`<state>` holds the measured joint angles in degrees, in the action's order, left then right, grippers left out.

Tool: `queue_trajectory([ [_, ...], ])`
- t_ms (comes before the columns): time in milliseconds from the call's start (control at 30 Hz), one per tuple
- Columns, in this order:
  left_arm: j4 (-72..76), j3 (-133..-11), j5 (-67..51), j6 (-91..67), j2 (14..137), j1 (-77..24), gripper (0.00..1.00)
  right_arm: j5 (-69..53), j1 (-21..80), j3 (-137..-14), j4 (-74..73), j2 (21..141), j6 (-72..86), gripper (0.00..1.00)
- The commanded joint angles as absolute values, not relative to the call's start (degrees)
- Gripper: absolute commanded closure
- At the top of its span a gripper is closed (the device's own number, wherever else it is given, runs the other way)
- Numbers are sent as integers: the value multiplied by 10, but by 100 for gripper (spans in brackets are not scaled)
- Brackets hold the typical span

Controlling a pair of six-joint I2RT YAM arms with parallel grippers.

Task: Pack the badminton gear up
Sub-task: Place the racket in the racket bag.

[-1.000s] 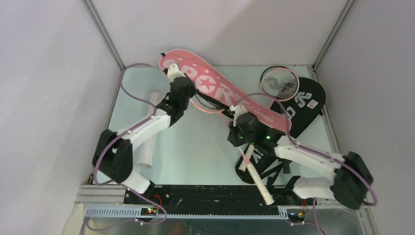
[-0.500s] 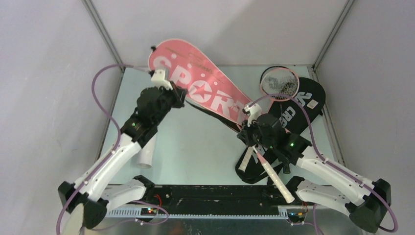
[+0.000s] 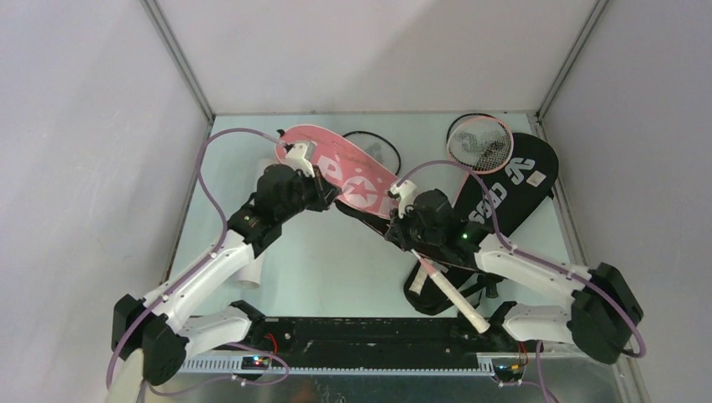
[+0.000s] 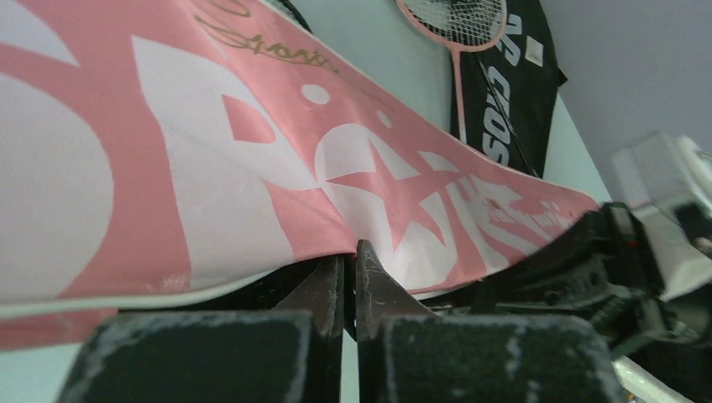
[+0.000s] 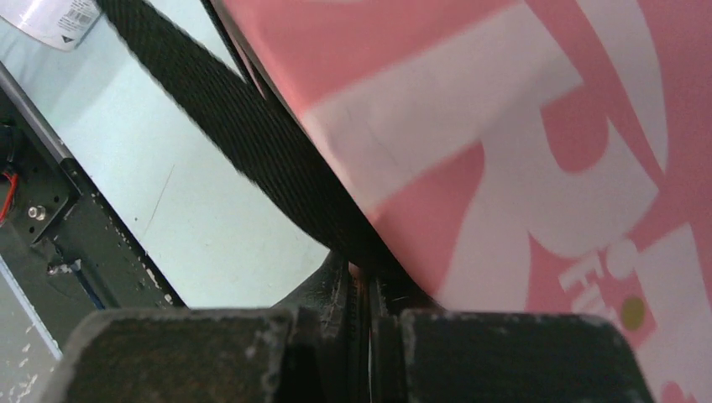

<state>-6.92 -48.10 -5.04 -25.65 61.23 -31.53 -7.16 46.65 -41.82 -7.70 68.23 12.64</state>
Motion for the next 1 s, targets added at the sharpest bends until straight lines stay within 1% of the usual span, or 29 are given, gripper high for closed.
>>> queue_trajectory([
  [0,-29,-474,-145,-283,637,-328,100,-220,448,-478,94,731,7,100],
  [33,-26,-473,-153,-288,640,-331,100,-231,443,-488,107,748,-17,100],
  [100,-27,-471,-157,-289,649,-334,100,-308,436,-498,129,772,-53,100],
  [133,-29,-470,-155,-288,651,-335,100,-321,429,-503,132,779,-60,100],
  [200,-48,-468,-112,-289,649,-335,100,-320,421,-522,121,798,-70,100],
  [233,-54,-468,-68,-290,648,-334,100,-290,420,-529,108,803,-69,99],
  [267,-64,-469,-43,-290,646,-333,100,-268,417,-530,102,804,-62,87],
  [300,-68,-473,-1,-290,647,-330,100,-224,416,-531,83,804,-58,78],
  [333,-73,-475,17,-289,649,-327,100,-203,414,-530,72,800,-50,58],
  [367,-76,-481,51,-289,656,-322,100,-157,414,-528,49,797,-45,44],
  [400,-82,-486,82,-289,661,-318,100,-138,414,-519,29,790,-38,40],
  [433,-85,-496,93,-288,674,-309,100,-100,418,-512,21,783,-33,33],
  [467,-92,-508,101,-289,682,-298,100,-62,421,-496,8,766,-23,30],
  [500,-95,-514,102,-290,697,-292,100,-45,426,-487,-7,755,-17,25],
  [567,-101,-529,103,-291,717,-277,100,11,441,-461,-45,710,4,20],
  [600,-102,-537,108,-291,723,-269,100,41,445,-445,-77,673,24,18],
  [633,-104,-541,109,-290,732,-266,100,49,453,-439,-96,654,46,16],
  [700,-108,-555,111,-282,745,-258,100,50,459,-426,-162,577,84,12],
  [800,-120,-578,120,-265,764,-247,100,43,467,-403,-259,523,143,11],
  [933,-127,-593,95,-247,777,-227,100,67,477,-374,-368,479,227,13],
  [967,-125,-594,86,-242,777,-225,100,68,477,-361,-376,469,244,13],
])
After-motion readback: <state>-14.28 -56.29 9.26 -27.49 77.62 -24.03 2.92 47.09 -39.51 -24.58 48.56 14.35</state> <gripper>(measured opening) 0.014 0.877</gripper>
